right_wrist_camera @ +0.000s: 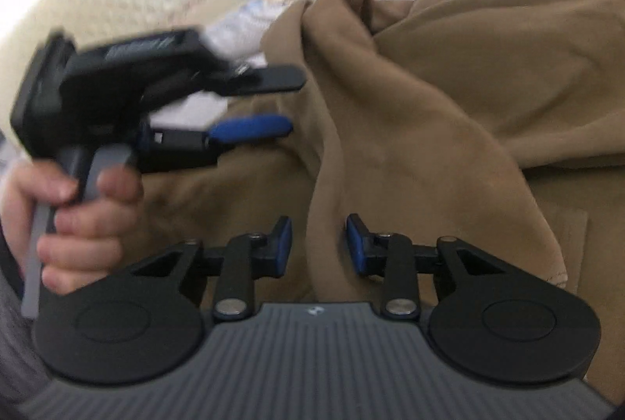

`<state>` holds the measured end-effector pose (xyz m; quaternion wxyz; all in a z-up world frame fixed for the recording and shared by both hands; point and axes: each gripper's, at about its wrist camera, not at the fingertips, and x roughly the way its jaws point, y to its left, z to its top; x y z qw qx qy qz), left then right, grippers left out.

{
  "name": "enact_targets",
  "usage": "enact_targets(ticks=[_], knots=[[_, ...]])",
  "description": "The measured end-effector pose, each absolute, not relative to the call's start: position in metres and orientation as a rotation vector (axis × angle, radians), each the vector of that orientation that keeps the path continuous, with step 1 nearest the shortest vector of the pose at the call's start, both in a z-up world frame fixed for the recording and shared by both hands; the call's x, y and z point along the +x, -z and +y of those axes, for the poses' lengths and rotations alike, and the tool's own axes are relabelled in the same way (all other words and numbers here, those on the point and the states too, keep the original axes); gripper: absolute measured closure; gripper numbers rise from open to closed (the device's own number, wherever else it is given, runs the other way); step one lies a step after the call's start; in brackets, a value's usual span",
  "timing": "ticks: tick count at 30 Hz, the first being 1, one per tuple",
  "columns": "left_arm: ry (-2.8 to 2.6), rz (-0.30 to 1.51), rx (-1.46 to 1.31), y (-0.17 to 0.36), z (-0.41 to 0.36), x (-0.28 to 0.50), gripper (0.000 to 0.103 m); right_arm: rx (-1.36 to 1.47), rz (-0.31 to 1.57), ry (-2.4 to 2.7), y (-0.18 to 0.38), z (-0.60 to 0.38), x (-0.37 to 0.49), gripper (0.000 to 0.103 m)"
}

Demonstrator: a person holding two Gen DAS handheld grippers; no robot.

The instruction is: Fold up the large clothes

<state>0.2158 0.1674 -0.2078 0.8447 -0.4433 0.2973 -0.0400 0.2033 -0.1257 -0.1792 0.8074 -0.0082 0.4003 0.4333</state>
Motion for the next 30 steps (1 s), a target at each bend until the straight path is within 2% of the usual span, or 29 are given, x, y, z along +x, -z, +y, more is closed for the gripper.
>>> enact_targets(ticks=[12, 14, 16, 22, 25, 26, 28, 30], knots=[[-0.025, 0.575, -0.730, 0.196, 0.148, 0.247, 0.053, -0.115, 0.840, -0.897, 0.178, -0.111, 0.186, 0.067], [-0.051, 0.566, -0.659, 0.195, 0.142, 0.245, 0.075, -0.119, 0.838, -0.901, 0.177, -0.112, 0.186, 0.068], [-0.072, 0.562, -0.629, 0.193, 0.141, 0.244, 0.087, -0.093, 0.841, -0.906, 0.176, -0.117, 0.190, 0.068], [-0.031, 0.481, -0.804, 0.183, 0.166, 0.216, 0.091, 0.147, 0.799, -0.864, 0.161, -0.165, 0.216, 0.067], [-0.012, 0.466, -0.882, 0.182, 0.178, 0.200, 0.091, 0.282, 0.775, -0.826, 0.157, -0.191, 0.230, 0.041], [-0.009, 0.465, -0.906, 0.182, 0.181, 0.196, 0.091, 0.309, 0.770, -0.823, 0.157, -0.197, 0.234, 0.037], [-0.008, 0.464, -0.940, 0.183, 0.187, 0.192, 0.091, 0.334, 0.763, -0.832, 0.157, -0.201, 0.240, 0.032], [-0.025, 0.457, -0.948, 0.180, 0.190, 0.189, 0.091, 0.358, 0.766, -0.872, 0.157, -0.200, 0.248, 0.032]])
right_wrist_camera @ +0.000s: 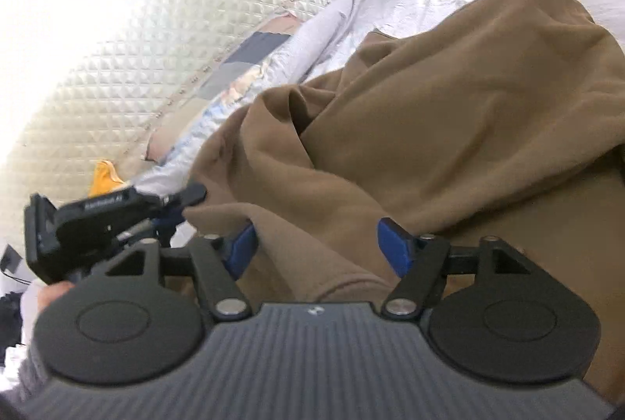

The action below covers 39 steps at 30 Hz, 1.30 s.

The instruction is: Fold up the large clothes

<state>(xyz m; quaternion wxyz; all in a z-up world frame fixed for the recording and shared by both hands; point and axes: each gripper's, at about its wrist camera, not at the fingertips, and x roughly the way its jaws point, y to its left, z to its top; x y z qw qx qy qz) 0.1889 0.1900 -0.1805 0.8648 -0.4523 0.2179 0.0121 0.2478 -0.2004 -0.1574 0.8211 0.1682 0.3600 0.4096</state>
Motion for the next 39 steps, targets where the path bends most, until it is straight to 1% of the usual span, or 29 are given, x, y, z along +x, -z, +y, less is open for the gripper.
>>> enact_targets(ticks=[2, 4, 6, 10, 12, 14, 18, 22, 24, 25, 26, 27, 30, 31, 32, 33, 34, 38, 39], knots=[[-0.043, 0.450, -0.949, 0.179, 0.193, 0.187, 0.091, 0.352, 0.781, -0.947, 0.155, -0.200, 0.249, 0.032], [-0.065, 0.461, -0.958, 0.181, 0.197, 0.188, 0.090, 0.300, 0.770, -1.001, 0.148, -0.196, 0.249, 0.029], [-0.082, 0.471, -0.956, 0.183, 0.198, 0.187, 0.090, 0.278, 0.749, -1.033, 0.142, -0.201, 0.243, 0.029], [-0.099, 0.482, -0.949, 0.184, 0.199, 0.187, 0.090, 0.367, 0.702, -1.018, 0.132, -0.222, 0.242, 0.029], [-0.104, 0.492, -0.946, 0.184, 0.199, 0.186, 0.090, 0.415, 0.698, -0.961, 0.136, -0.228, 0.248, 0.024], [-0.111, 0.498, -0.949, 0.184, 0.199, 0.185, 0.090, 0.376, 0.747, -0.860, 0.145, -0.222, 0.255, 0.022], [-0.116, 0.505, -0.965, 0.186, 0.201, 0.185, 0.090, 0.236, 0.876, -0.745, 0.177, -0.194, 0.264, 0.022], [-0.126, 0.508, -0.963, 0.186, 0.201, 0.184, 0.090, 0.201, 0.954, -0.715, 0.199, -0.174, 0.270, 0.025], [-0.134, 0.507, -0.968, 0.186, 0.202, 0.184, 0.090, 0.237, 0.969, -0.761, 0.204, -0.170, 0.271, 0.026], [-0.138, 0.506, -0.973, 0.186, 0.203, 0.184, 0.090, 0.281, 0.985, -0.809, 0.206, -0.171, 0.272, 0.032], [-0.139, 0.506, -0.978, 0.187, 0.203, 0.184, 0.090, 0.347, 1.014, -0.877, 0.209, -0.171, 0.274, 0.044], [-0.141, 0.506, -0.983, 0.187, 0.204, 0.183, 0.090, 0.401, 1.029, -0.921, 0.210, -0.171, 0.274, 0.048], [-0.151, 0.506, -0.987, 0.188, 0.205, 0.183, 0.090, 0.453, 1.028, -0.988, 0.214, -0.162, 0.268, 0.049], [-0.152, 0.507, -0.988, 0.188, 0.205, 0.183, 0.090, 0.450, 1.031, -0.985, 0.215, -0.160, 0.267, 0.053], [-0.153, 0.507, -0.989, 0.188, 0.206, 0.183, 0.090, 0.439, 1.039, -0.970, 0.216, -0.157, 0.266, 0.062], [-0.153, 0.508, -0.990, 0.188, 0.206, 0.184, 0.090, 0.426, 1.051, -0.946, 0.218, -0.156, 0.267, 0.069], [-0.151, 0.510, -0.989, 0.188, 0.206, 0.184, 0.090, 0.417, 1.065, -0.911, 0.219, -0.155, 0.267, 0.084], [-0.149, 0.508, -0.996, 0.187, 0.206, 0.182, 0.090, 0.357, 1.063, -0.861, 0.209, -0.148, 0.264, 0.093], [-0.146, 0.504, -0.997, 0.186, 0.207, 0.182, 0.090, 0.345, 1.058, -0.849, 0.203, -0.147, 0.264, 0.094]])
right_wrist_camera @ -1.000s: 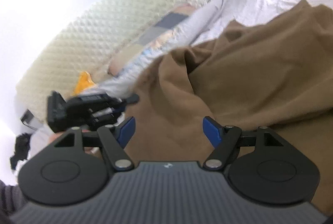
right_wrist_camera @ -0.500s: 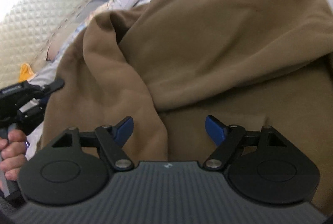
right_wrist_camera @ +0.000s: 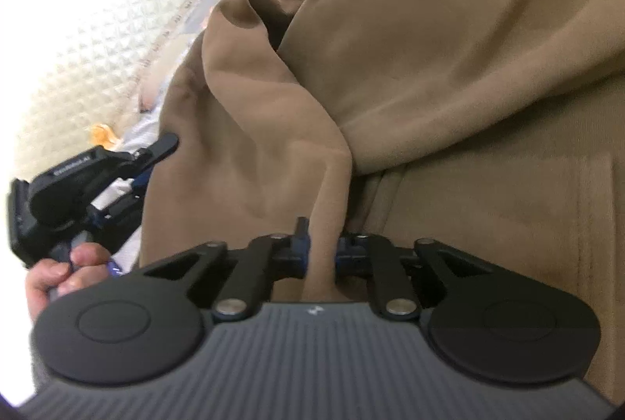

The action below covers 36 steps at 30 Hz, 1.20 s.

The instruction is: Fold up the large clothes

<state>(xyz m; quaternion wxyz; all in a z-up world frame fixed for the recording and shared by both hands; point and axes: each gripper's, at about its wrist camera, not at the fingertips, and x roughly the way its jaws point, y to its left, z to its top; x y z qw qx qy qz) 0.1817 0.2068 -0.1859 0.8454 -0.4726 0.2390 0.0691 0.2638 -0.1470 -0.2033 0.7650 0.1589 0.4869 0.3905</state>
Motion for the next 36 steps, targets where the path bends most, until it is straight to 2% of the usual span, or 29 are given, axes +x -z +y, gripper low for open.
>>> enact_targets(ticks=[2, 8, 12, 15, 18, 26, 30, 32, 36], knots=[[-0.127, 0.489, -1.011, 0.184, 0.207, 0.180, 0.090, 0.320, 1.005, -0.826, 0.182, -0.151, 0.263, 0.095], [0.078, 0.279, -1.144, 0.171, 0.192, 0.170, 0.090, 0.230, 0.757, -0.803, 0.072, -0.174, 0.272, 0.095], [0.228, 0.284, -1.179, 0.164, 0.167, 0.184, 0.090, 0.124, 0.614, -0.769, 0.007, -0.187, 0.273, 0.095], [0.264, 0.318, -1.111, 0.159, 0.141, 0.198, 0.090, 0.053, 0.564, -0.711, -0.013, -0.201, 0.275, 0.095], [0.258, 0.413, -1.021, 0.166, 0.115, 0.213, 0.090, 0.001, 0.556, -0.608, 0.006, -0.216, 0.279, 0.095], [0.152, 0.758, -0.786, 0.222, 0.066, 0.241, 0.090, 0.097, 0.805, -0.391, 0.132, -0.255, 0.298, 0.092], [0.152, 0.785, -0.835, 0.230, 0.076, 0.247, 0.090, 0.138, 0.862, -0.344, 0.164, -0.245, 0.299, 0.090], [0.156, 0.778, -0.819, 0.227, 0.076, 0.245, 0.089, 0.083, 0.850, -0.326, 0.165, -0.232, 0.295, 0.084], [0.149, 0.770, -0.766, 0.213, 0.073, 0.238, 0.080, 0.000, 0.812, -0.315, 0.163, -0.221, 0.282, 0.082]])
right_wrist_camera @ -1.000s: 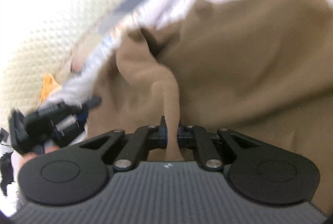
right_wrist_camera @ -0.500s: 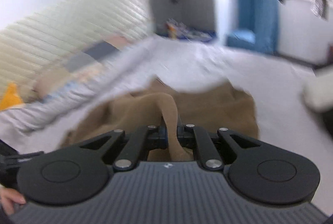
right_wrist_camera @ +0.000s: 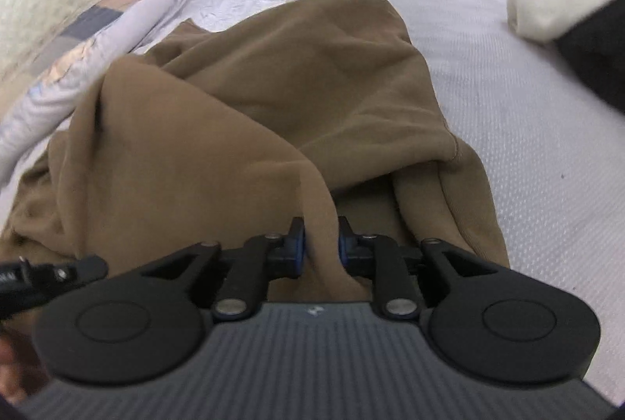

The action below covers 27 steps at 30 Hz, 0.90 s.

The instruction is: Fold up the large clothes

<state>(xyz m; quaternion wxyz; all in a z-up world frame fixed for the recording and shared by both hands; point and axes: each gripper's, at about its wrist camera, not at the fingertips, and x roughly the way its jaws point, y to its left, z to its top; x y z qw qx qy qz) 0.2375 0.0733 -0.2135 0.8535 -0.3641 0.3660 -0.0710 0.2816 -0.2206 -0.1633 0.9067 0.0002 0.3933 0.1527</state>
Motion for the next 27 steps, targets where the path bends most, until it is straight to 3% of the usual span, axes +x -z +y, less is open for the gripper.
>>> enact_targets(ticks=[1, 3, 5, 11, 23, 26, 27], knots=[[0.150, 0.770, -0.754, 0.210, 0.074, 0.236, 0.079, -0.012, 0.801, -0.308, 0.162, -0.220, 0.279, 0.080], [0.150, 0.759, -0.729, 0.198, 0.076, 0.230, 0.075, -0.035, 0.759, -0.278, 0.157, -0.225, 0.270, 0.062], [0.160, 0.726, -0.696, 0.186, 0.081, 0.223, 0.072, -0.028, 0.706, -0.280, 0.148, -0.228, 0.263, 0.055], [0.147, 0.634, -0.606, 0.160, 0.086, 0.219, 0.070, 0.064, 0.605, -0.395, 0.129, -0.225, 0.243, 0.055], [0.007, 0.601, -0.448, 0.140, 0.115, 0.261, 0.069, -0.006, 0.722, -0.420, 0.164, -0.184, 0.269, 0.057], [-0.020, 0.602, -0.415, 0.133, 0.123, 0.285, 0.062, -0.013, 0.745, -0.412, 0.173, -0.178, 0.277, 0.055], [-0.029, 0.598, -0.411, 0.130, 0.128, 0.293, 0.055, -0.010, 0.734, -0.414, 0.173, -0.177, 0.278, 0.055]])
